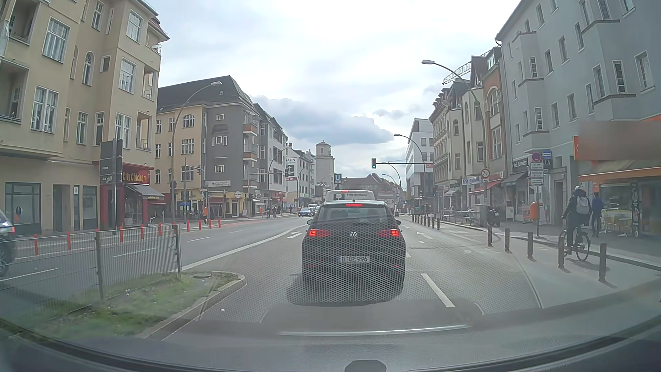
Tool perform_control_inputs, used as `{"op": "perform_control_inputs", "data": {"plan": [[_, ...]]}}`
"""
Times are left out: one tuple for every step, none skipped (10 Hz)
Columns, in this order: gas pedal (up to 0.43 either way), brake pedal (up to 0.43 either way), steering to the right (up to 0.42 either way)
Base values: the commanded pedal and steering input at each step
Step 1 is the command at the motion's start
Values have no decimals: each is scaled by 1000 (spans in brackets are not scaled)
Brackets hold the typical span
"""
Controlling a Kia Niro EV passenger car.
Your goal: Follow the waypoints while adhering to traffic rules and regulations
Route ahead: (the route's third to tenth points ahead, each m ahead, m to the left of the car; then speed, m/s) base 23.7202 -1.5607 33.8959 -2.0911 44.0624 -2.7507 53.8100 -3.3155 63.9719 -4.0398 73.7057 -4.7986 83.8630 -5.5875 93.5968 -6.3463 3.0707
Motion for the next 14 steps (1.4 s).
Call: {"op": "perform_control_inputs", "data": {"plan": [[0,293,59],[0,305,59],[0,305,59],[0,311,59],[0,305,60],[0,305,61],[0,299,61],[0,287,61],[0,268,61],[0,250,59],[0,244,55],[0,244,50],[0,244,47],[0,238,43]]}}
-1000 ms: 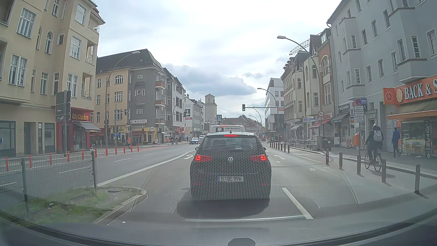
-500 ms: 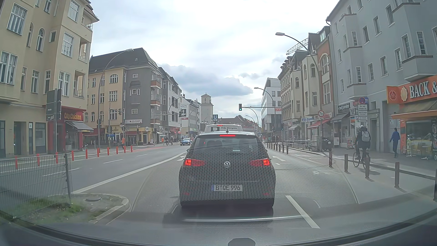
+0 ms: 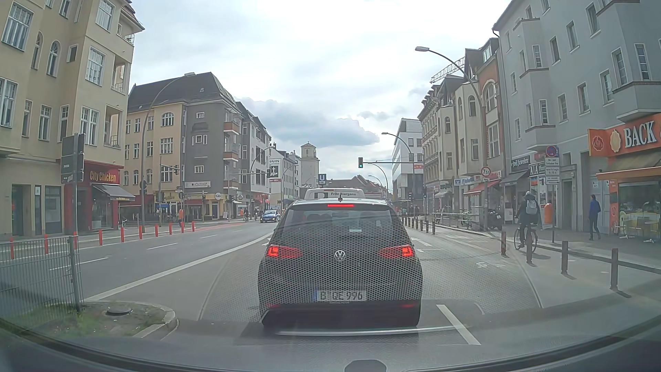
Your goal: Follow the waypoints while adhering to traffic rules and regulations
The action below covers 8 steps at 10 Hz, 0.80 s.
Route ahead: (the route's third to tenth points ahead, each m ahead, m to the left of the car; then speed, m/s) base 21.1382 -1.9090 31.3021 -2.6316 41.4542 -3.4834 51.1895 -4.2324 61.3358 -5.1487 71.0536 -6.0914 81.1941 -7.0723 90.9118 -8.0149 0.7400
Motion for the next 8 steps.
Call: {"op": "perform_control_inputs", "data": {"plan": [[0,238,36],[0,232,32],[0,232,30],[0,232,28],[0,232,28],[0,232,28],[0,232,28],[0,232,28]]}}
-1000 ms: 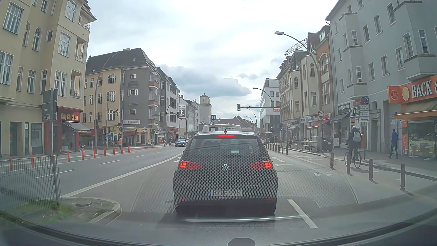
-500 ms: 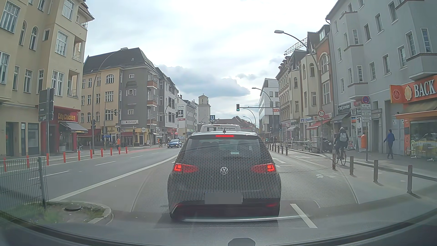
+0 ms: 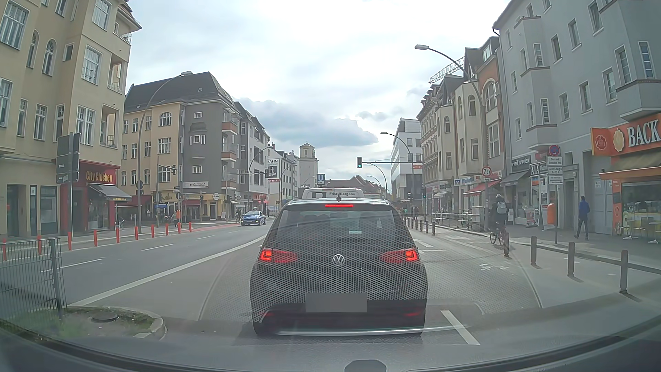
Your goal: Follow the waypoints while adhering to traffic rules and regulations
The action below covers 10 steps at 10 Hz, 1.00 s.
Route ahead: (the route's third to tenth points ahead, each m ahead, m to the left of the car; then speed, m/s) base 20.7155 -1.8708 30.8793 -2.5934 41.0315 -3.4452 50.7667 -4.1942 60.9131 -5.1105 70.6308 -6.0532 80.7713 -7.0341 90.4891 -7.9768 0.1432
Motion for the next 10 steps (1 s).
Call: {"op": "perform_control_inputs", "data": {"plan": [[0,238,28],[0,238,28],[0,244,28],[0,250,28],[0,238,28],[0,207,28],[0,256,28],[0,293,28],[0,311,28],[0,329,28]]}}
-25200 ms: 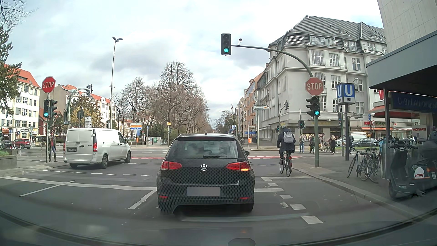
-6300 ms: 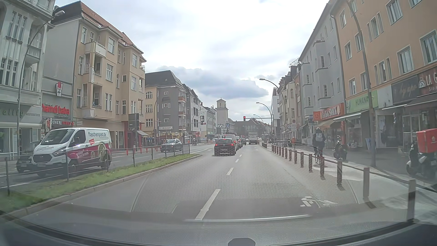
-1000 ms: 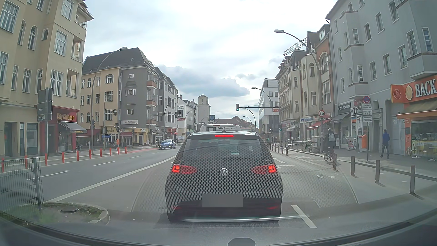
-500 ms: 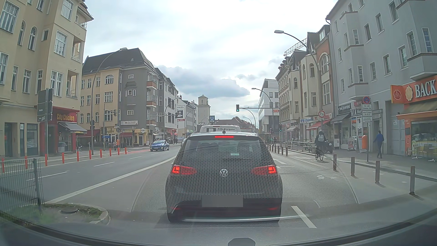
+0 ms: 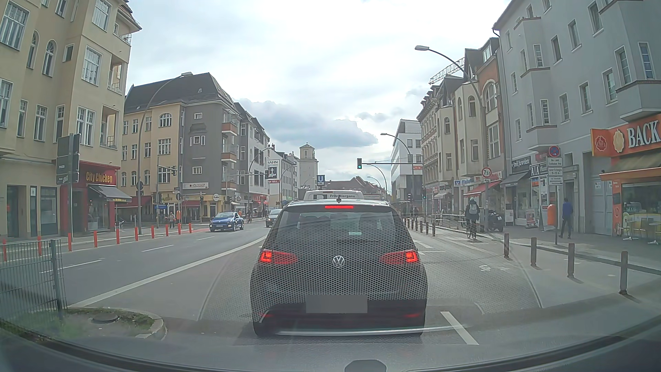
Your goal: Follow the waypoints while adhering to traffic rules and regulations
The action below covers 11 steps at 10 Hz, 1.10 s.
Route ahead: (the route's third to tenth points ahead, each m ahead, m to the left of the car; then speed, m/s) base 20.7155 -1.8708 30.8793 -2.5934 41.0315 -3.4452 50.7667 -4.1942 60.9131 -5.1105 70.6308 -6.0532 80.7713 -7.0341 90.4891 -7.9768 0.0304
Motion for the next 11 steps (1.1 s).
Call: {"op": "perform_control_inputs", "data": {"plan": [[0,335,28],[0,341,28],[0,348,28],[0,348,28],[0,348,28],[0,348,28],[0,348,28],[0,354,28],[0,354,28],[0,348,28],[0,354,28]]}}
